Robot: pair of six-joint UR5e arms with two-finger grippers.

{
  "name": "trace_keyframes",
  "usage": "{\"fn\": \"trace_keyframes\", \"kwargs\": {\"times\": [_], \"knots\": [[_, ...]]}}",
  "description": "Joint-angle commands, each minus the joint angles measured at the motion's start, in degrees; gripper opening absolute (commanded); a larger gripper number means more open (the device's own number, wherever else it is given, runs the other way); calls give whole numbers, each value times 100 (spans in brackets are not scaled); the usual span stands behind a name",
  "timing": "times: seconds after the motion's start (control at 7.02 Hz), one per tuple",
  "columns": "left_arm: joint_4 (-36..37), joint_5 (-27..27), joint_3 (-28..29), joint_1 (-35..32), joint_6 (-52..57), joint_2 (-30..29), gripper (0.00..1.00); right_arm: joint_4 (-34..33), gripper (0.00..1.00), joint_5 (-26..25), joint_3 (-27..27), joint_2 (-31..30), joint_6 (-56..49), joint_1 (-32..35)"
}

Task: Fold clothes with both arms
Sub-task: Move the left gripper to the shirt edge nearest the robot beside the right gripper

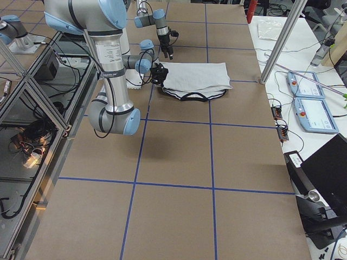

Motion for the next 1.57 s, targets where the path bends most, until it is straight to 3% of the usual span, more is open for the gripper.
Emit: {"fn": "trace_keyframes", "kwargs": {"times": [0.0, 0.71, 0.85, 1.0, 1.14, 1.42], "knots": [[113, 24, 46, 236, -66, 30, 86, 0, 0, 0, -1, 16, 0, -19], [113, 24, 169, 377, -92, 30, 68, 0, 0, 0, 7, 51, 0, -10], [113, 24, 178, 377, -101, 38, 52, 0, 0, 0, 7, 51, 0, -19], [113, 24, 178, 368, -92, 30, 23, 0, 0, 0, 7, 68, 0, -10], [113, 24, 178, 368, -92, 38, 0, 0, 0, 0, 7, 60, 0, -10], [113, 15, 91, 368, -92, 12, 0, 0, 0, 0, 7, 60, 0, -19]]}}
